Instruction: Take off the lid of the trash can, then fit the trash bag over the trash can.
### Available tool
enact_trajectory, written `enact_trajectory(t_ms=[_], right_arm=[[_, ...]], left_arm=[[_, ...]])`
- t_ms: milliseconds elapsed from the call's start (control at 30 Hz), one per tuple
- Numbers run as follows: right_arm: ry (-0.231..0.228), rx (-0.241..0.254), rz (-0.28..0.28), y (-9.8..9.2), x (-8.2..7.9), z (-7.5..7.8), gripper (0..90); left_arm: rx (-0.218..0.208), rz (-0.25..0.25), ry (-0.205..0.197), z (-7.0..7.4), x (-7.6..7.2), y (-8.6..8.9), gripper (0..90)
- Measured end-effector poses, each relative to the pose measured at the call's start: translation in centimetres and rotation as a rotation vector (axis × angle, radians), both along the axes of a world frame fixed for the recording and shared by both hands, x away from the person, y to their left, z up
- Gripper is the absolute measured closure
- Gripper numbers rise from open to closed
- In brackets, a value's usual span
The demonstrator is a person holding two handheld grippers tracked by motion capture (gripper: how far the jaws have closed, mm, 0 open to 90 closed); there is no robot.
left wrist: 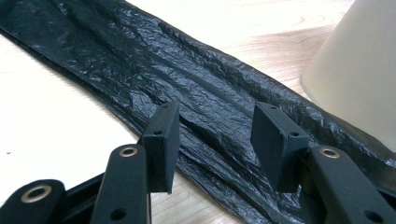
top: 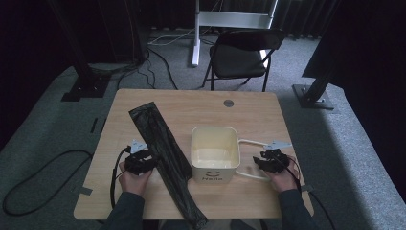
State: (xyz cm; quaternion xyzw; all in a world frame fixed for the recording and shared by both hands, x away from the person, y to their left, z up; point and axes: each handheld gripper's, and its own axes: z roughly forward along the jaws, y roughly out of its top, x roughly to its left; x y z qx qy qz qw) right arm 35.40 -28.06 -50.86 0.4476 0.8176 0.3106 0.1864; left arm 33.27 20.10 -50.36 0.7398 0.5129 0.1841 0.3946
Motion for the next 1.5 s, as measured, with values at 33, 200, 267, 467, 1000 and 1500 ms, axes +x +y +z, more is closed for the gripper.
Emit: enact_trajectory(t_ms=[33,200,267,467,1000,1500], right_arm=[[0.001,0.000,0.000,0.0,0.0,0.0,56.3],[0.001,0.001,0.000,-0.1,0.0,-0.1,56.3],[0.000,0.001,-0.001,-0.1,0.0,-0.1,56.2],[0.003,0.000,0.002,-0.1,0.1,-0.1,55.9],[0.007,-0.007,0.016,0.2,0.1,-0.2,55.6],[-0.005,0.001,0.011,-0.1,0.1,0.1,55.7]], left_arm=[[0.000,0.000,0.000,0.0,0.0,0.0,52.9],[0.003,0.000,0.004,-0.1,0.0,0.0,52.9],[0.000,0.000,0.008,-0.1,0.1,0.0,52.9],[0.002,0.008,0.011,-0.1,0.2,0.1,51.3],[0.026,0.031,0.069,-1.0,1.0,-0.5,42.1],[0.004,0.152,0.102,-1.5,2.5,0.5,30.9]])
